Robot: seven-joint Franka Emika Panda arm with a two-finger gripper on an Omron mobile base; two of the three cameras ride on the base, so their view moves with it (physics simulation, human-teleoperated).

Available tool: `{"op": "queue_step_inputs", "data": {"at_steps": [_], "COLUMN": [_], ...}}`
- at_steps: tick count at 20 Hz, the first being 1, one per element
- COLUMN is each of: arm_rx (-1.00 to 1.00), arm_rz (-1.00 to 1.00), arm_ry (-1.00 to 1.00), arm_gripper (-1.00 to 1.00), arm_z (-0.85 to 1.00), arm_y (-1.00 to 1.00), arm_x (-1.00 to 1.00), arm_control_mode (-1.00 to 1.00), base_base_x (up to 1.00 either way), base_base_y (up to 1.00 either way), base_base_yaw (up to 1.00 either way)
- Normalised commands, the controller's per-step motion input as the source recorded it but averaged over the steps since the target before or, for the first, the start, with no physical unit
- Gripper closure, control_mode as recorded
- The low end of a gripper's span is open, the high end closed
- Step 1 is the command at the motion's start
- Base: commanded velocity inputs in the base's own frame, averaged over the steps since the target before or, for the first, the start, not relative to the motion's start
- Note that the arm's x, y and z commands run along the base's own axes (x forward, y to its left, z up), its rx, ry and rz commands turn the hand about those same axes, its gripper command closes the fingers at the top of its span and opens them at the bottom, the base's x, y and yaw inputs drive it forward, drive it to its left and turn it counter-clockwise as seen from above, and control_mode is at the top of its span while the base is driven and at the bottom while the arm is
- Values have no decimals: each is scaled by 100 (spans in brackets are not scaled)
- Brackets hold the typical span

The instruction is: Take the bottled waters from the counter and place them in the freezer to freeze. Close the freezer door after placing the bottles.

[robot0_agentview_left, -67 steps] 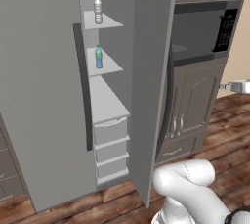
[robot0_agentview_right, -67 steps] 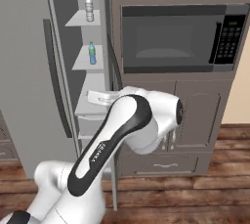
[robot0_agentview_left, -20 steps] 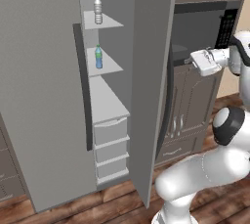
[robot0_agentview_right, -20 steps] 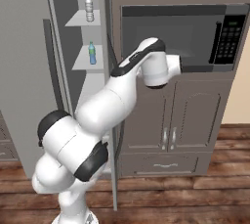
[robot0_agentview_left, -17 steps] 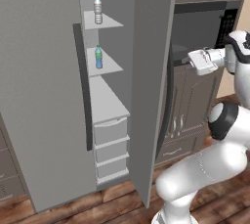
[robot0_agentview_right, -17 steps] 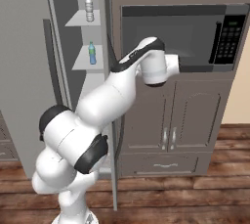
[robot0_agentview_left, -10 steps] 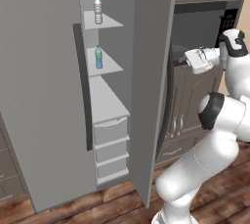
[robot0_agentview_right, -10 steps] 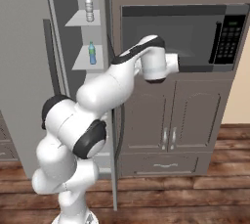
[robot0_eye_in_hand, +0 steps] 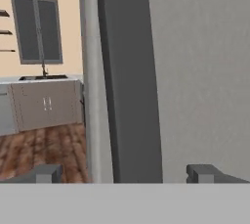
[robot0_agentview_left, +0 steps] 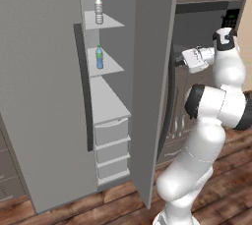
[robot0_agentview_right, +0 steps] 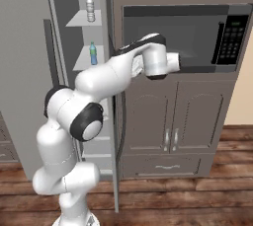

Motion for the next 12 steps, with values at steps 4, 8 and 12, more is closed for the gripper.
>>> {"op": "queue_step_inputs", "data": {"at_steps": [4, 8, 12], "arm_rx": [0, 0, -1], "arm_rz": [0, 0, 0], "arm_ry": [0, 0, 0], "arm_gripper": [-100, -100, -100], "arm_z": [-6, 0, 0], "arm_y": [3, 21, 62], "arm_x": [18, 0, -4], "arm_control_mode": [-100, -100, -100], "base_base_x": [0, 0, 0], "base_base_y": [0, 0, 0], "base_base_yaw": [0, 0, 0]}}
